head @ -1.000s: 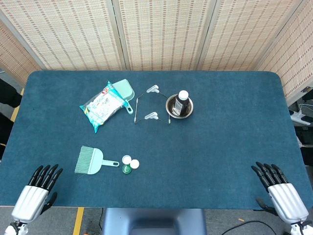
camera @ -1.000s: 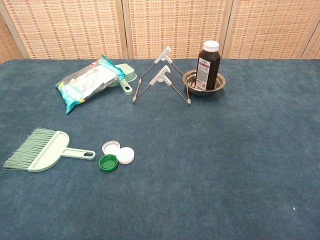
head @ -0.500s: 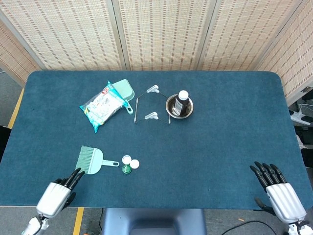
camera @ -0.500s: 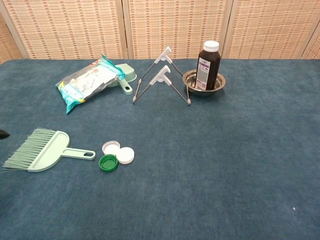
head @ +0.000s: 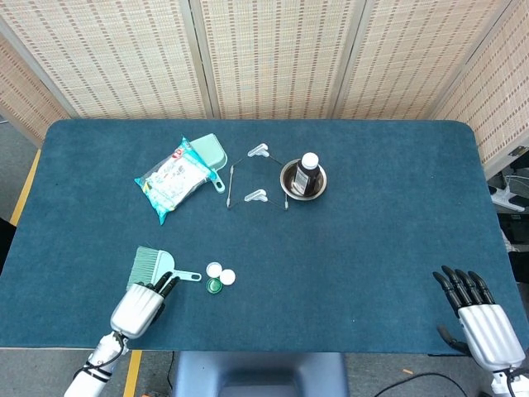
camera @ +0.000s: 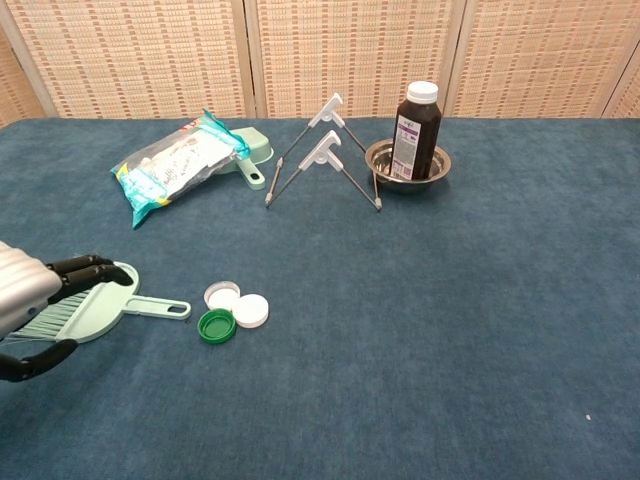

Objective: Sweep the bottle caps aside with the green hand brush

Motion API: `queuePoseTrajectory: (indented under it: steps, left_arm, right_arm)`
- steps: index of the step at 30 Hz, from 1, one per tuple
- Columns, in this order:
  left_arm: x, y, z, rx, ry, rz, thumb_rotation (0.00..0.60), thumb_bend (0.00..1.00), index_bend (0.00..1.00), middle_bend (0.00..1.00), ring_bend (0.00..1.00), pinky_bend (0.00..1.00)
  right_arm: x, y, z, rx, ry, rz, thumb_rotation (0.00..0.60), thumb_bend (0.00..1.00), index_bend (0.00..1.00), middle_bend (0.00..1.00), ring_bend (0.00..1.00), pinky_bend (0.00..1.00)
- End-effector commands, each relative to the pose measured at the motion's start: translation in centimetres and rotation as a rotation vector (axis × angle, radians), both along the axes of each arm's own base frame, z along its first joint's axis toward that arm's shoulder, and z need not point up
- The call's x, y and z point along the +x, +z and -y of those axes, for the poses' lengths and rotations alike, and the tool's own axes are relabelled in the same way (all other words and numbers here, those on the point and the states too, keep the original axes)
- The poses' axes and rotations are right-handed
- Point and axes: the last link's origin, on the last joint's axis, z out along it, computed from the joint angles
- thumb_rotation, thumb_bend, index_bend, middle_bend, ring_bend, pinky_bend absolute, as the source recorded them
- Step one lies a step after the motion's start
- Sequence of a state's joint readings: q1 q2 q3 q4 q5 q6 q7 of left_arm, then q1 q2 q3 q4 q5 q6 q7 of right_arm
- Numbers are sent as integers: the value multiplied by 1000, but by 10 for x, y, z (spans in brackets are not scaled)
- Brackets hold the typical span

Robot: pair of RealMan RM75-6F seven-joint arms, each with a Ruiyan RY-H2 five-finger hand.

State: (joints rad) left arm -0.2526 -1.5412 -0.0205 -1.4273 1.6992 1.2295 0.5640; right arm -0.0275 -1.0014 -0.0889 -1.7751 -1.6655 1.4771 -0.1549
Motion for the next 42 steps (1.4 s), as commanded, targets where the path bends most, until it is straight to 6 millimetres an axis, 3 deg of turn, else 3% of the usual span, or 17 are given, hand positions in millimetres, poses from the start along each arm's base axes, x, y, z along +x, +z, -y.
queuePoseTrajectory:
  steps: [1,8,21,31,36,42]
  left_arm:
    - [2,-3,-11,5,7,-17,600,390,233,258,699,797]
    - [10,-13,-28,-8,15,-34,600,389,265,286,707,798]
    - [25,-37,-43,-24,-6,-70,600,383,307,330,713,803]
    - [25,-50,-50,-3,-19,-137,600,376,345,370,713,805]
    - [24,-53,-54,18,-21,-162,600,377,383,425,719,807]
    - [25,-56,-55,31,-36,-164,600,400,516,552,734,823]
  right_arm:
    - [0,-1,2,-3,-4,-4,600,208,0,0,0,0]
    - [-2,-2,5,-7,-20,-13,600,208,0,0,0,0]
    - [-4,7,5,-18,-30,11,600,208,0,0,0,0]
    - [-5,11,4,-29,-29,21,600,207,0,0,0,0]
    - [-5,12,4,-35,-28,23,600,208,0,0,0,0]
    - [-4,12,4,-36,-26,20,600,208,0,0,0,0]
